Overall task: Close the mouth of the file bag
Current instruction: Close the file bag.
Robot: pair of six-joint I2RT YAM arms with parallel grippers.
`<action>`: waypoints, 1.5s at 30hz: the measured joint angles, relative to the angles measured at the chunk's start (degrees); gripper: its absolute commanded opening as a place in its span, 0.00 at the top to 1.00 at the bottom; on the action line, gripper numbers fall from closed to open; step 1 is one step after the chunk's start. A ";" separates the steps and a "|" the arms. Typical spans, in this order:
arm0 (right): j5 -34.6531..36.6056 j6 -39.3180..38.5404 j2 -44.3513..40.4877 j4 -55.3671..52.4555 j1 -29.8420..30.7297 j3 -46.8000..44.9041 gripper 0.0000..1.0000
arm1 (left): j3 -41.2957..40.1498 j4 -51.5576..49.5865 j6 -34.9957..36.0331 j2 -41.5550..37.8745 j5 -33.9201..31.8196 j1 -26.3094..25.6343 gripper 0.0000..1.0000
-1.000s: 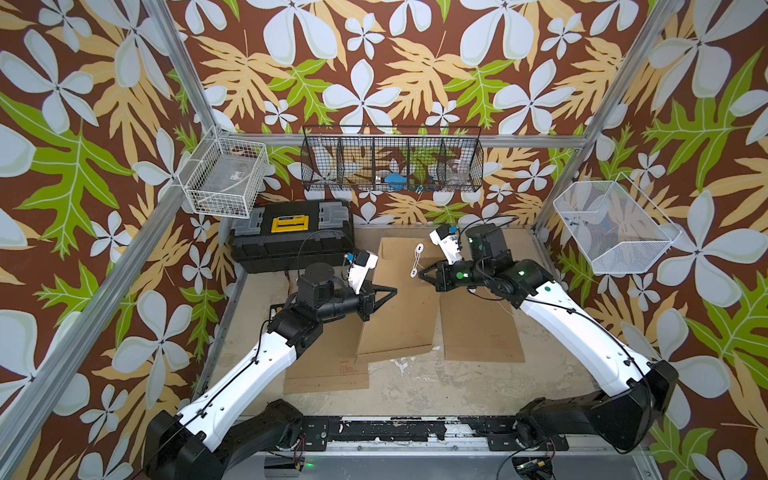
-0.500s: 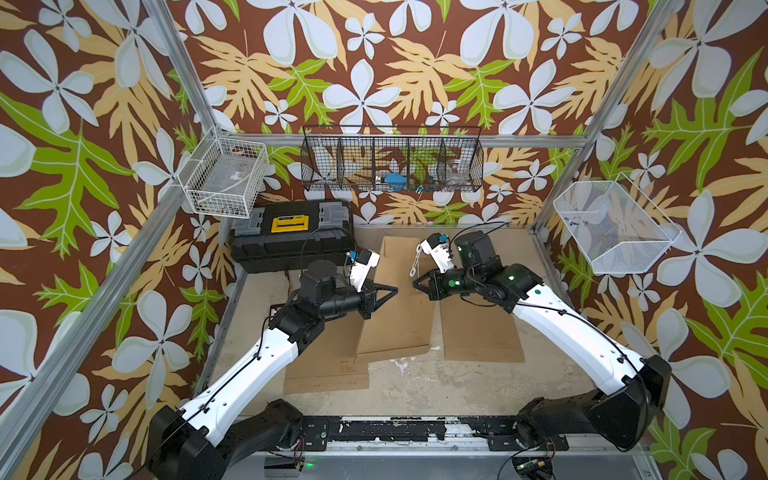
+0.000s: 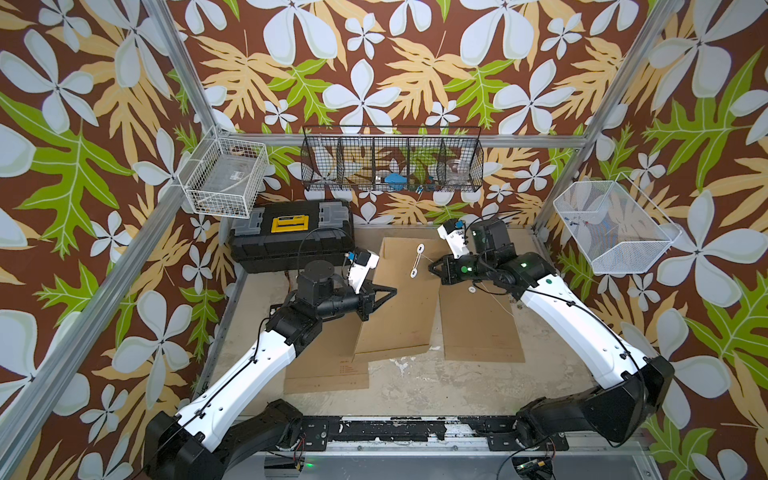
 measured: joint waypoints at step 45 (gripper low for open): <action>22.38 -2.73 6.56 -11.23 13.46 19.37 1.00 | -3.21 -3.06 2.45 1.16 -2.12 0.15 1.00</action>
